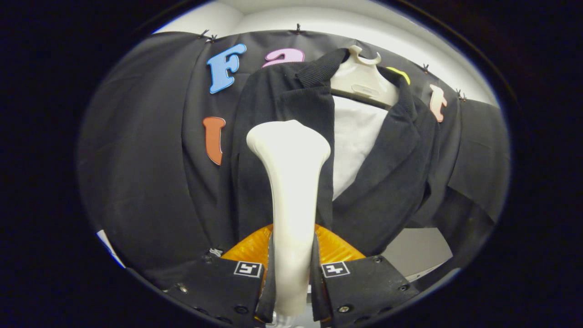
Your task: Iron the clothes twice with a garment steamer, once on the left side and once on the right side.
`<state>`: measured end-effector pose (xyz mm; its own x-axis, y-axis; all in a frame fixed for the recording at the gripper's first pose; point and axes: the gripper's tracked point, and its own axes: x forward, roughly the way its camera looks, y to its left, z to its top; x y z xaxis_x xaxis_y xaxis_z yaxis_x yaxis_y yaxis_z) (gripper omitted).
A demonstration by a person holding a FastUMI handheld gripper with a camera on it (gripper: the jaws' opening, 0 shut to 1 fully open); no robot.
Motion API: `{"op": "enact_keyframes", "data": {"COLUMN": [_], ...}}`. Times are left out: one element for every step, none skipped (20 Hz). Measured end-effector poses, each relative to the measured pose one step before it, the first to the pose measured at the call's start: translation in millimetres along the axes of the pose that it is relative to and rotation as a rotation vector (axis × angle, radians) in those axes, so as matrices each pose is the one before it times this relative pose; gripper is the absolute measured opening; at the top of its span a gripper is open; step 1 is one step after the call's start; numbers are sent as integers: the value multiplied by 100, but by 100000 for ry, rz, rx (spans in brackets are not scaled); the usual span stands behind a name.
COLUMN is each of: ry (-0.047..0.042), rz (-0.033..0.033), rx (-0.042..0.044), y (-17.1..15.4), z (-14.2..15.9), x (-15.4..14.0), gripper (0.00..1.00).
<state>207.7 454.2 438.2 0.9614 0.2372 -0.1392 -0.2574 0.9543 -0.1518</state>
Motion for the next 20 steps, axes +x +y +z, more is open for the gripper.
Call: {"op": "enact_keyframes", "data": {"ry": [502, 512, 457, 555, 807, 813, 1033, 898, 953, 682, 620, 658, 590, 361, 258, 301, 298, 506, 605, 1243], "rz": [-57, -44, 171, 293, 172, 155, 122, 198, -38, -18, -183, -222, -148, -47, 36, -162, -133, -70, 114, 402], "rx": [-337, -320, -389, -329, -173, -61, -241, 18, -47, -99, -251, -410, -546, -907, -834, -811, -511, -774, -409, -1], "y": [-215, -48, 0, 24, -84, -67, 7, -40, -99, -102, 20, 3, -17, 82, 74, 98, 75, 174, 144, 172], "z": [-609, -507, -573, -616, -701, -629, -766, -724, -687, -650, -671, -644, -518, -525, -537, -528, -474, -552, -562, -657], "x": [-32, 49, 73, 71, 74, 116, 114, 121, 50, 90, 1, 88, 115, 48, -4, 83, -16, 29, 53, 145], "gripper": [34, 34, 34, 34, 34, 34, 34, 34, 34, 34, 34, 34, 34, 34, 34, 34, 34, 34, 34, 34]}}
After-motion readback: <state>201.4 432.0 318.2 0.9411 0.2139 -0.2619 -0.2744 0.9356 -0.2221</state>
